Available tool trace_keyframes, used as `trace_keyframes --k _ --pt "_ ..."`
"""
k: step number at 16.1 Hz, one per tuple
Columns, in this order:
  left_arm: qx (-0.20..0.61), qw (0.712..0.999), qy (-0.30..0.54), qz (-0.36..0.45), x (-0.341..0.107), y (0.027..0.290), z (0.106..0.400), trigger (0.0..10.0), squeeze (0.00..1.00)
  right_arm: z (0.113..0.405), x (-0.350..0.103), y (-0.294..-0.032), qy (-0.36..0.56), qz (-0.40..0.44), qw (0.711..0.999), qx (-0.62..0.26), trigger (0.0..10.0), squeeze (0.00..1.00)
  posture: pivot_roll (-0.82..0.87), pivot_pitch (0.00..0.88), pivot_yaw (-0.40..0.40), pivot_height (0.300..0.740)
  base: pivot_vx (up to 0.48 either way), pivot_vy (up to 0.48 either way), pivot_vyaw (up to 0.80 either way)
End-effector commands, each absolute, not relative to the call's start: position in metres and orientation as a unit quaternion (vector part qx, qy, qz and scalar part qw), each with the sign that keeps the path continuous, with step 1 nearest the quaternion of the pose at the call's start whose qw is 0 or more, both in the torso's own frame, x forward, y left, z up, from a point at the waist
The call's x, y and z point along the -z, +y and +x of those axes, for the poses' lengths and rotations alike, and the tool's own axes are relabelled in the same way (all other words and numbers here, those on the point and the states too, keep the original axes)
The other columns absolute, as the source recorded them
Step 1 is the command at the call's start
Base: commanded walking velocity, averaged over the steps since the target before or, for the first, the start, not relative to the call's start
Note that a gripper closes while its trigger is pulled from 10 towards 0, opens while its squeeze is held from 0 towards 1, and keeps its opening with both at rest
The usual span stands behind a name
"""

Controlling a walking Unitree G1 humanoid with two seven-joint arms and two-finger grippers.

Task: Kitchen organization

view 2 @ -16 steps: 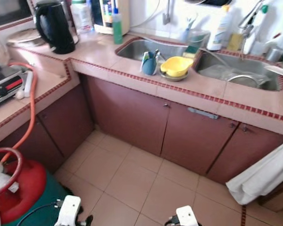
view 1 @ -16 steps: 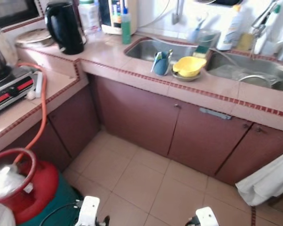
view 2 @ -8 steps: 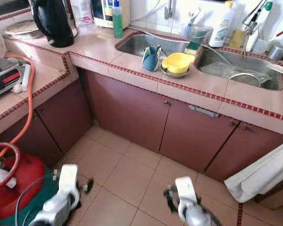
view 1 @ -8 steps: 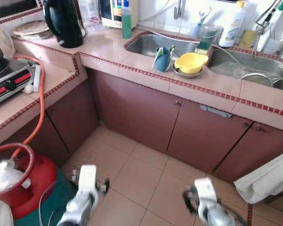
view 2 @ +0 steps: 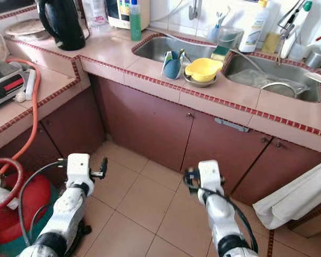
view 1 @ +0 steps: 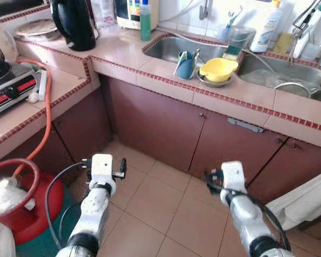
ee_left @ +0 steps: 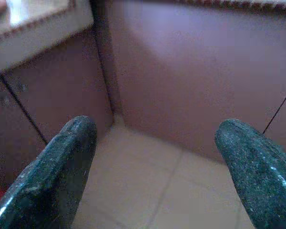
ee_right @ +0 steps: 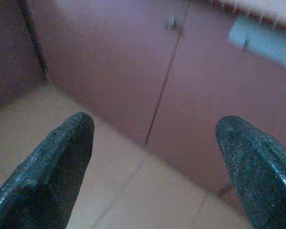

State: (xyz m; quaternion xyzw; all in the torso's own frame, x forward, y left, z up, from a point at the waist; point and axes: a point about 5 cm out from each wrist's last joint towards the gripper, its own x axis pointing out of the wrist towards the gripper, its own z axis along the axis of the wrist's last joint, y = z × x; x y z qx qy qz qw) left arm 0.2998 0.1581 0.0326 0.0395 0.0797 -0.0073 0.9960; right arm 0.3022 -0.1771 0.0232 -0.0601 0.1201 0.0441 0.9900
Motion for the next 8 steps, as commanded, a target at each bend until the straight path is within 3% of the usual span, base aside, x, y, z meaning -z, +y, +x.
trace_keyframes --k 1,8 --pt "0.035 0.997 0.045 0.051 -0.042 0.154 0.297 10.0 0.00 0.308 -0.037 -0.173 0.077 -0.049 0.995 -0.052 10.0 0.00 -0.11 0.000 -0.013 0.740 0.000 0.000 0.00" --pt "0.042 0.995 -0.054 0.077 -0.090 0.169 0.296 10.0 0.00 0.323 -0.096 -0.167 -0.060 -0.087 0.992 -0.075 10.0 0.00 -0.12 0.000 -0.012 0.740 0.000 0.000 0.00"
